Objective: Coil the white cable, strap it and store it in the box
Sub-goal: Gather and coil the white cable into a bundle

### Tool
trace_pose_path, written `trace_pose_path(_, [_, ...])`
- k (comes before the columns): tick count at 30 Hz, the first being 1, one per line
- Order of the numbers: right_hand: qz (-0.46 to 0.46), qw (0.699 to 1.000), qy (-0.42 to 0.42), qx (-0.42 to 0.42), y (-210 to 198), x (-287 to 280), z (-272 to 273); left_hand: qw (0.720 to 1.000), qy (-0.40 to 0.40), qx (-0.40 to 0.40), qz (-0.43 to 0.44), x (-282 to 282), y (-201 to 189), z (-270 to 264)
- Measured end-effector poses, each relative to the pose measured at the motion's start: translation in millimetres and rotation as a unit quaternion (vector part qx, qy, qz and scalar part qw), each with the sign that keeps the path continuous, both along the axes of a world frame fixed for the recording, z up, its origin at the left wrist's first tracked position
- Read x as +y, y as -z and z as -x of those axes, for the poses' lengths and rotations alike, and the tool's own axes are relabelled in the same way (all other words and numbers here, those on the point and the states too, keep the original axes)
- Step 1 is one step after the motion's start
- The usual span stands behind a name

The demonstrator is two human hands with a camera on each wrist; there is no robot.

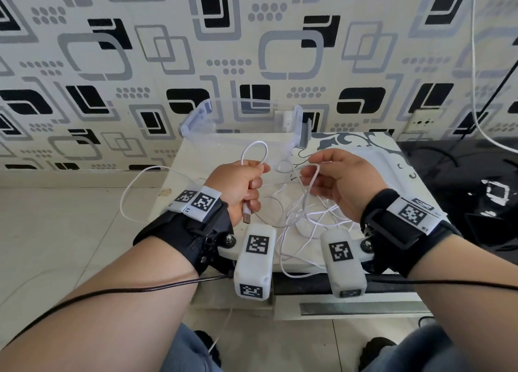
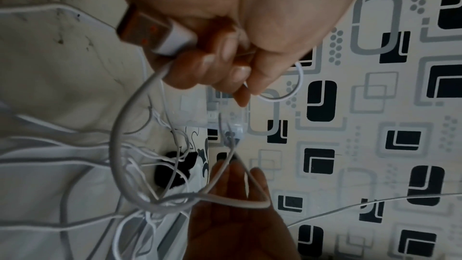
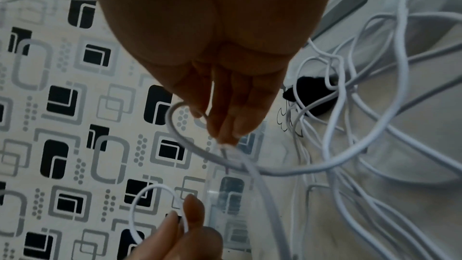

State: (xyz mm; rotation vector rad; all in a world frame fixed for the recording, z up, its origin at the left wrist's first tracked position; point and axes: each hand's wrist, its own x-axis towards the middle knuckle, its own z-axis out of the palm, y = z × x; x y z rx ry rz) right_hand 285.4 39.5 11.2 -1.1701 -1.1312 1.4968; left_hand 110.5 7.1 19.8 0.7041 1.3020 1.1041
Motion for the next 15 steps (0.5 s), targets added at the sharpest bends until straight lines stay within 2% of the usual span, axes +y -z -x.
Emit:
trace_pose_path(2, [0.007, 0.999, -0.014, 0.035, -1.3, -1.3, 0.7, 1.000, 0.003, -0.002, -0.005, -1.8, 0.2, -3.4])
trace_pose_path(6, [-0.002, 0.999, -0.020, 0.046, -0.1, -3.7, 3.5, 0.999, -0.006, -0.030, -0.020, -2.7, 0.1, -10.0])
trace_pose_path(10, [-0.034, 0.998, -0.055, 0.008, 3.7, -8.2, 9.1, 0.999, -0.022, -0.032, -0.035, -1.8, 2.8, -12.6])
trace_pose_path(15, [-0.078, 0.994, -0.068, -0.046, 5.5, -11.9, 11.5, 0.997, -0.022, 0.024, -0.067, 0.4, 7.1, -9.6])
